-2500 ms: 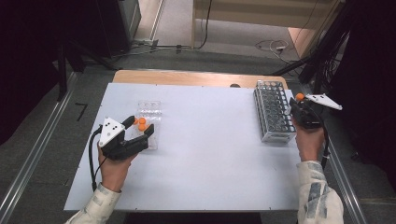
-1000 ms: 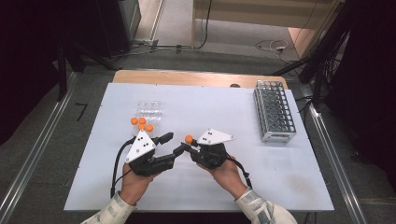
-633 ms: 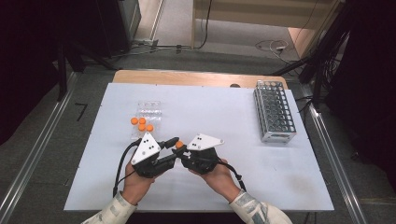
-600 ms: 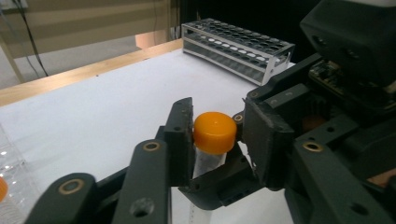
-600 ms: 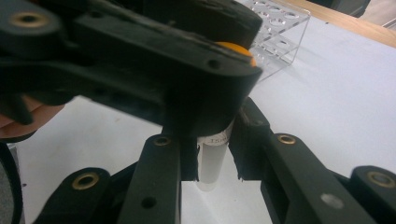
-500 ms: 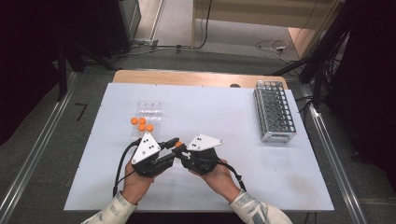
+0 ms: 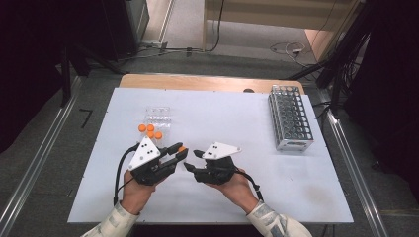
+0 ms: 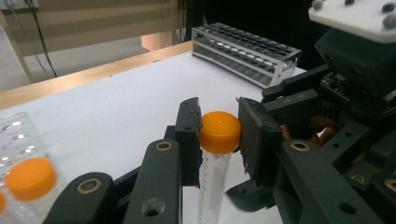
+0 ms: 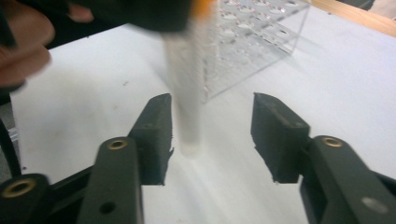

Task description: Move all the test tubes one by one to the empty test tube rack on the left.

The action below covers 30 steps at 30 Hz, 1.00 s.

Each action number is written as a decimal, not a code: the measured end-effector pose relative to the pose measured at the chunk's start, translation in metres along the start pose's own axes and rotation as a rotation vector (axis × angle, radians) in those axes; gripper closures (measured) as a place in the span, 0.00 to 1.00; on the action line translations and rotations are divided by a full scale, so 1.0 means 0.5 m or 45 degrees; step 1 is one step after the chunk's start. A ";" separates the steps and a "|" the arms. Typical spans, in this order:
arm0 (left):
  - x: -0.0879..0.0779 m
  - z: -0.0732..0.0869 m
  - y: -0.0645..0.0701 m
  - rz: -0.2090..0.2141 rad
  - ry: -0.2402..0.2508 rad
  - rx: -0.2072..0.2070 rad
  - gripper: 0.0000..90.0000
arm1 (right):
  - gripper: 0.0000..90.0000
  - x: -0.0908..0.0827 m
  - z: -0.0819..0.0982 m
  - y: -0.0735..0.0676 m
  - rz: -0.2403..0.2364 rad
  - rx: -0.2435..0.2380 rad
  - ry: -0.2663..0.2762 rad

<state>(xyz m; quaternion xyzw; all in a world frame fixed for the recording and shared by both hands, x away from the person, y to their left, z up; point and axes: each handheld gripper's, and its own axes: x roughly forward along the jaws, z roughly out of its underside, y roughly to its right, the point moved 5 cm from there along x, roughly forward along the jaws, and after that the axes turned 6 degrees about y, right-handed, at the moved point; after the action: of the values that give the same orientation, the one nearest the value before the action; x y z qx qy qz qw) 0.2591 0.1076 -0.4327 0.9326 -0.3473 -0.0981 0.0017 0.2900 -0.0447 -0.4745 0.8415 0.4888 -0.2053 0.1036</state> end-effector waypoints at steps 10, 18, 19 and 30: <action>-0.057 -0.029 -0.055 -0.083 0.040 -0.049 0.78 | 0.40 -0.053 0.022 0.061 0.085 0.075 0.004; -0.088 -0.034 -0.088 -0.139 0.044 -0.067 0.78 | 0.39 -0.084 0.036 0.094 0.143 0.109 0.011; -0.092 -0.035 -0.092 -0.147 0.047 -0.070 0.78 | 0.39 -0.087 0.038 0.097 0.150 0.115 0.011; -0.117 -0.038 -0.136 -0.264 0.074 -0.075 0.78 | 0.36 -0.098 0.044 0.112 0.179 0.133 0.012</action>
<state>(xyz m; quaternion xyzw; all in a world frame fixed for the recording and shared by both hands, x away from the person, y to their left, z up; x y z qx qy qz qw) 0.2634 0.1962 -0.4081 0.9655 -0.2458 -0.0809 0.0289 0.3116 -0.1192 -0.4736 0.8790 0.4177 -0.2186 0.0715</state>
